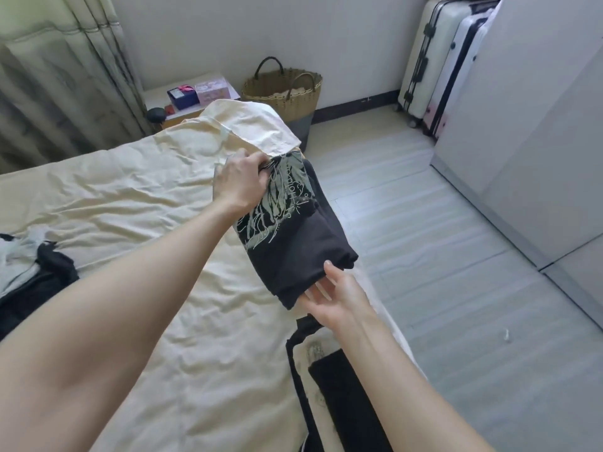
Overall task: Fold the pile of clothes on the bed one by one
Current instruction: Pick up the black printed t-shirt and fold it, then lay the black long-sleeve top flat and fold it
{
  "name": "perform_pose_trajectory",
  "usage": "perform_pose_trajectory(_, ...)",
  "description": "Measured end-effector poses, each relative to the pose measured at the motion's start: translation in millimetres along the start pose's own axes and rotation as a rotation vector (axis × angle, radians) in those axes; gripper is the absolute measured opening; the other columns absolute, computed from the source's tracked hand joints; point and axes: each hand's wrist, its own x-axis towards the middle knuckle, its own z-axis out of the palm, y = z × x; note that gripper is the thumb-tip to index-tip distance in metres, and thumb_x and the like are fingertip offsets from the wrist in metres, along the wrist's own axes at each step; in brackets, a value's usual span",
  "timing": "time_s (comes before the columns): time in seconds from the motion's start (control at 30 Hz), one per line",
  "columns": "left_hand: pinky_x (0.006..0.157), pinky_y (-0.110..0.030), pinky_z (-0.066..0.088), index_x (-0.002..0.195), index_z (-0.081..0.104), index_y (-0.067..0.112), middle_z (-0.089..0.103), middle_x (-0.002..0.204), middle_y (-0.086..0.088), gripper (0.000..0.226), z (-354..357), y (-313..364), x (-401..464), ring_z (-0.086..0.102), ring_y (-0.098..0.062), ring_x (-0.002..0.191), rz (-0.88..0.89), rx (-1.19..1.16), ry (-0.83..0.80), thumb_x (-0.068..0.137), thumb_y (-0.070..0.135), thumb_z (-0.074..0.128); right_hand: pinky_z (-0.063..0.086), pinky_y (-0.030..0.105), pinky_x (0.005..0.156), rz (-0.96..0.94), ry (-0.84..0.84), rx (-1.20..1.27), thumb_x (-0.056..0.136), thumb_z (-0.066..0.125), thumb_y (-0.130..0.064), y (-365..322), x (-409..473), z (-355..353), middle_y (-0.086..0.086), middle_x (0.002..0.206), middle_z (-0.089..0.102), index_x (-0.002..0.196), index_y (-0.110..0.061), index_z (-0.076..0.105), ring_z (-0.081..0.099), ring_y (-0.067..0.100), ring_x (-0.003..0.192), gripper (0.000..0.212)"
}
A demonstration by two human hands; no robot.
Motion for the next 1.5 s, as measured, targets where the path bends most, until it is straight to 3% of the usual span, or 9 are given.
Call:
perform_pose_trajectory(0.1, 0.107, -0.049, 0.028, 0.143, 0.035, 0.027, 0.042, 0.138, -0.01, 0.052, 24, -9, 12, 0.037, -0.03, 0.127, 0.034, 0.028, 0.053, 0.094, 0.029, 0.05, 0.05, 0.047, 0.07, 0.014, -0.019, 0.055, 0.096, 0.052, -0.012, 0, 35, 11, 0.013, 0.103, 0.058, 0.121, -0.005, 0.055, 0.054, 0.031, 0.112, 0.025)
perform_pose_trajectory(0.27, 0.115, -0.057, 0.003, 0.149, 0.013, 0.039, 0.001, 0.16, -0.001, 0.056, 102, -33, -35, 0.0, -0.027, 0.146, 0.061, 0.089, -0.387, 0.098, 0.042, 0.037, 0.042, 0.04, 0.098, -0.043, 0.068, -0.131, 0.101, 0.04, -0.008, 19, 77, 3, 0.013, 0.128, 0.057, 0.128, -0.004, 0.051, 0.054, 0.027, 0.121, 0.029)
perform_pose_trajectory(0.4, 0.117, -0.05, 0.005, 0.149, 0.009, 0.039, -0.004, 0.16, -0.001, 0.054, 137, -53, -67, -0.006, -0.03, 0.146, 0.113, 0.095, -0.628, 0.1, 0.044, 0.03, 0.038, 0.038, 0.102, -0.054, 0.071, -0.221, 0.101, 0.037, -0.009, 19, 76, -3, 0.013, 0.13, 0.056, 0.129, -0.004, 0.049, 0.052, 0.025, 0.123, 0.031)
perform_pose_trajectory(0.53, 0.117, -0.048, 0.01, 0.149, 0.014, 0.035, 0.003, 0.16, -0.003, 0.051, 124, -52, -69, 0.002, -0.026, 0.146, 0.151, 0.044, -0.573, 0.101, 0.04, 0.03, 0.037, 0.039, 0.105, -0.131, 0.109, -0.469, 0.099, 0.042, -0.01, 19, 58, -6, 0.016, 0.132, 0.053, 0.124, -0.006, 0.05, 0.049, 0.027, 0.125, 0.026)
perform_pose_trajectory(0.67, 0.116, -0.045, 0.014, 0.149, 0.021, 0.027, 0.014, 0.158, -0.008, 0.052, 100, -64, -131, 0.011, -0.027, 0.145, 0.076, -0.104, -0.38, 0.1, 0.028, 0.037, 0.038, 0.034, 0.104, -0.341, 0.12, -1.191, 0.098, 0.044, -0.025, 33, 29, -15, 0.007, 0.135, 0.051, 0.133, -0.013, 0.046, 0.048, 0.021, 0.124, 0.037)
perform_pose_trajectory(0.83, 0.118, -0.038, 0.01, 0.15, 0.013, 0.028, 0.005, 0.159, -0.005, 0.057, 74, -114, -280, 0.0, -0.021, 0.147, -0.222, -0.114, -0.421, 0.099, 0.028, 0.04, 0.029, 0.029, 0.103, -0.724, -0.174, -2.048, 0.098, 0.045, -0.029, 60, -13, -35, 0.006, 0.142, 0.044, 0.144, -0.014, 0.034, 0.04, 0.023, 0.129, 0.049)
perform_pose_trajectory(1.0, 0.116, -0.042, 0.007, 0.15, 0.002, 0.034, -0.008, 0.159, 0.0, 0.063, 42, -171, -408, -0.004, -0.021, 0.147, -0.472, 0.044, -0.58, 0.098, 0.039, 0.038, 0.027, 0.035, 0.105, -0.767, -0.486, -2.503, 0.099, 0.041, -0.037, 128, -31, -52, 0.0, 0.141, 0.041, 0.143, -0.019, 0.03, 0.039, 0.023, 0.126, 0.05)
perform_pose_trajectory(1.17, 0.114, -0.052, 0.01, 0.149, -0.002, 0.038, -0.011, 0.159, 0.001, 0.07, 10, -263, -482, -0.007, -0.02, 0.146, -0.741, 0.085, -0.631, 0.095, 0.045, 0.042, 0.009, 0.042, 0.116, -0.614, -0.663, -2.642, 0.099, 0.036, -0.042, 216, -20, -47, -0.001, 0.156, 0.018, 0.148, -0.026, 0.016, 0.015, 0.018, 0.144, 0.055)
perform_pose_trajectory(1.5, 0.104, -0.07, 0.012, 0.141, -0.018, 0.051, -0.035, 0.151, 0.004, 0.115, -10, -431, -516, -0.026, -0.027, 0.141, -1.009, 0.069, -0.777, 0.064, 0.071, 0.065, 0.011, 0.043, 0.116, -0.573, -0.943, -2.781, 0.099, 0.037, -0.043, 377, 27, 0, 0.001, 0.156, 0.017, 0.149, -0.026, 0.015, 0.014, 0.018, 0.144, 0.057)
